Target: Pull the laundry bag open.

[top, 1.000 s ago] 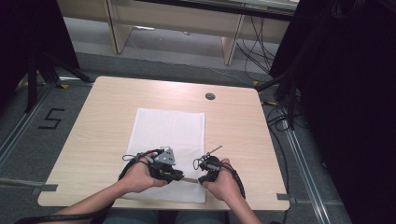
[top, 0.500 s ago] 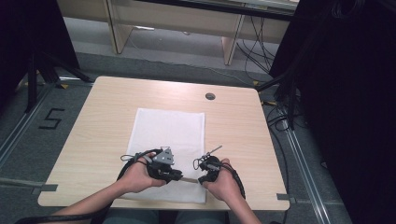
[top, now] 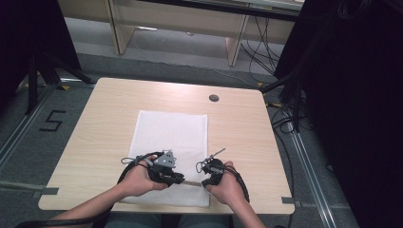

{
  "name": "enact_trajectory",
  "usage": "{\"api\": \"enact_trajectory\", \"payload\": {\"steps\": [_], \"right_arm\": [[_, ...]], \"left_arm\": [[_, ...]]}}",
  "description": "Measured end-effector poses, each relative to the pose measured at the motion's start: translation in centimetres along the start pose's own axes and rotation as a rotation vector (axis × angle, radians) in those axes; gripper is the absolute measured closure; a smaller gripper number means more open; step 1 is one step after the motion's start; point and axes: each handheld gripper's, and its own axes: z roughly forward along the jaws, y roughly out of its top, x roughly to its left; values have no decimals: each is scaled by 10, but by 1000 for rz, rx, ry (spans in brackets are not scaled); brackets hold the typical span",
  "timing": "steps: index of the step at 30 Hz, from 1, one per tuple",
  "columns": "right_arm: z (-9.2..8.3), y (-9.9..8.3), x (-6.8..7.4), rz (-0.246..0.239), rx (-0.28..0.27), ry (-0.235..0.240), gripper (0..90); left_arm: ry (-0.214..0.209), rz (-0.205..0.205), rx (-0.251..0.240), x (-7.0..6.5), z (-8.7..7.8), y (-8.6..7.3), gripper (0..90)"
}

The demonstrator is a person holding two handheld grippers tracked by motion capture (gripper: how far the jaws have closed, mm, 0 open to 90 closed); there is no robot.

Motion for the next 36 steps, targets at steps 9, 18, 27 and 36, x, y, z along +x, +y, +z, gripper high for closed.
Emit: {"api": "enact_trajectory", "payload": {"steps": [9, 18, 27, 36], "right_arm": [[-1, 0, 1, -3, -1, 0, 900], [-1, 1, 1, -13, 9, -3, 900], [-1, 1, 0, 2, 13, 1, 900], [0, 0, 0, 6, 6, -2, 900]], "left_arm": [[-10, -24, -11, 0, 0, -1, 825], [-3, -23, -8, 0, -5, -4, 825], [6, -1, 0, 2, -10, -5, 825], [5, -15, -4, 0, -12, -6, 825]]}}
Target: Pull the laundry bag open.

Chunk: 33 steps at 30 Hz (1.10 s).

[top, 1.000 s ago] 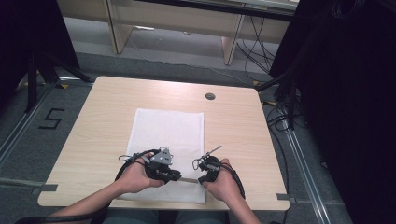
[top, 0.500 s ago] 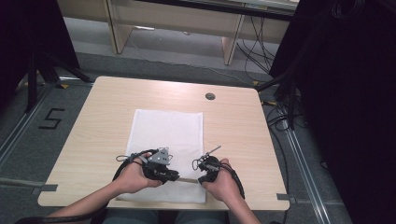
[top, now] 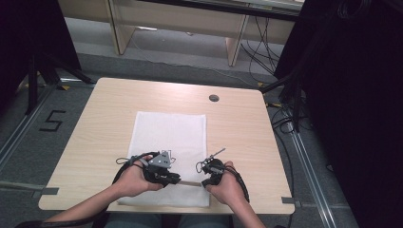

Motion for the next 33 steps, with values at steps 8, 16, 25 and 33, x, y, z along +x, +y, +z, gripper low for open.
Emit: {"api": "enact_trajectory", "payload": {"steps": [8, 16, 25, 33], "right_arm": [[0, 0, 0, -5, -4, -1, 900], [-1, 0, -1, -6, 3, 7, 900], [-1, 0, -1, 2, 5, 8, 900], [0, 0, -1, -6, -7, 10, 900]], "left_arm": [[0, 10, 0, 1, -3, -1, 825], [10, 20, 10, 4, -9, -4, 825], [8, 2, 1, 1, -8, -6, 825], [5, 22, 5, 1, -10, -7, 825]]}}
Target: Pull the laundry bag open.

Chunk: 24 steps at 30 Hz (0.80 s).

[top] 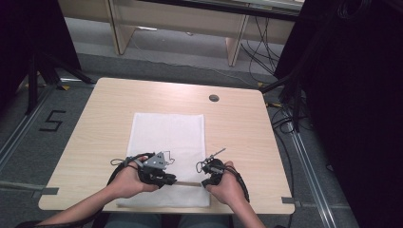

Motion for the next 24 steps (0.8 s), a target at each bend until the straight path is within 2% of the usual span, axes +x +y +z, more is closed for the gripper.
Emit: {"api": "enact_trajectory", "payload": {"steps": [5, 6, 12, 13, 14, 15, 16, 17, 20, 21, 22, 23, 24], "right_arm": [[0, 0, 0, 1, 1, -1, 900], [0, 0, 0, 0, 2, -1, 900], [0, 1, 0, -8, 10, -2, 900], [-1, 1, 1, 3, 14, -6, 900], [0, 1, 1, -17, 5, -11, 900], [0, 1, 2, -12, 8, -10, 900], [0, 1, 2, -18, 8, -14, 900], [0, 1, 2, -14, 8, -18, 900], [0, 1, 3, -17, 10, -24, 900], [-1, 1, 4, -13, 11, -24, 900], [-1, 1, 4, -13, 11, -23, 900], [0, 1, 4, -18, 10, -29, 900], [0, 1, 4, -18, 9, -28, 900]], "left_arm": [[2, -14, -2, 0, 0, -1, 826], [1, -34, -7, -1, 1, -1, 825], [-1, -23, 4, 1, 0, -1, 826], [-5, -6, 6, 2, 0, -1, 826], [-4, -16, 0, 2, 0, -1, 826], [5, -6, 11, 2, 0, -2, 826], [3, -12, 0, 2, 0, -2, 826], [-4, -43, -7, 2, 0, -4, 826], [4, -25, 4, 2, -1, -5, 826], [-1, -38, -3, 2, -2, -5, 826], [7, -25, 4, 3, -3, -5, 826], [8, -30, 4, 3, -3, -5, 826], [13, -11, 14, 5, -5, -6, 826]]}}
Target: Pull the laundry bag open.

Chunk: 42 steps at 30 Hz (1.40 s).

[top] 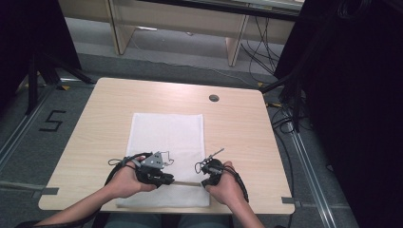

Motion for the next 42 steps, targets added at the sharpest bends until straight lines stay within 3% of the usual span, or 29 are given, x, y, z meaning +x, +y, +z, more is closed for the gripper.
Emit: {"api": "enact_trajectory", "payload": {"steps": [2, 10, 11, 12, 13, 17, 18, 21, 23, 27, 28, 29, 31, 34, 35, 36, 39, 40, 41, 42], "right_arm": [[0, 0, 0, 1, 0, -2, 900], [-1, 0, 0, 6, 2, 6, 900], [0, 0, 0, -3, 0, -2, 900], [0, 0, 1, -3, 3, -3, 900], [0, 0, 1, -2, 3, -2, 900], [0, 0, 0, -5, -2, -3, 900], [0, 0, 0, -1, -1, 1, 900], [0, 0, 0, -5, 0, -1, 900], [-1, 0, 1, 17, 7, 3, 900], [0, 0, 1, 2, 2, 4, 900], [-1, 0, 2, 2, 5, 2, 900], [-1, 0, 2, 1, 5, 0, 900], [-1, 0, 2, 11, 11, 3, 900], [-1, 0, 2, 11, 11, 1, 900], [-1, 0, 2, 12, 11, 1, 900], [-1, 0, 2, 15, 13, -2, 900], [-1, 0, 2, 12, 10, 2, 900], [-1, 0, 2, 13, 11, 3, 900], [0, 0, 1, -1, 4, 3, 900], [0, 0, 1, -1, 3, 2, 900]], "left_arm": [[-8, -32, -11, -1, 0, -2, 826], [-4, -10, 1, 0, -1, -6, 826], [-9, -21, 0, 0, -2, -7, 826], [-9, -5, -4, 1, -2, -7, 826], [-3, -26, 0, 1, -2, -9, 826], [-5, -38, -3, 1, -2, -10, 826], [-5, -14, 3, 3, -2, -10, 826], [-9, -10, 6, 3, -1, -10, 826], [-6, -17, 13, 2, 0, -12, 826], [13, -7, 32, 4, -2, -15, 826], [-3, -28, 17, 5, -3, -16, 826], [-4, -9, 19, 6, -3, -16, 826], [-6, -28, 19, 5, -3, -17, 826], [-10, -22, 14, 4, -4, -16, 826], [-14, -1, 21, 5, -5, -16, 826], [-9, -24, 20, 4, -6, -17, 826], [-12, -27, 20, 5, -9, -19, 826], [-10, -8, 20, 6, -9, -20, 826], [-5, -32, 20, 6, -10, -21, 826], [-8, -29, 16, 6, -11, -22, 826]]}}
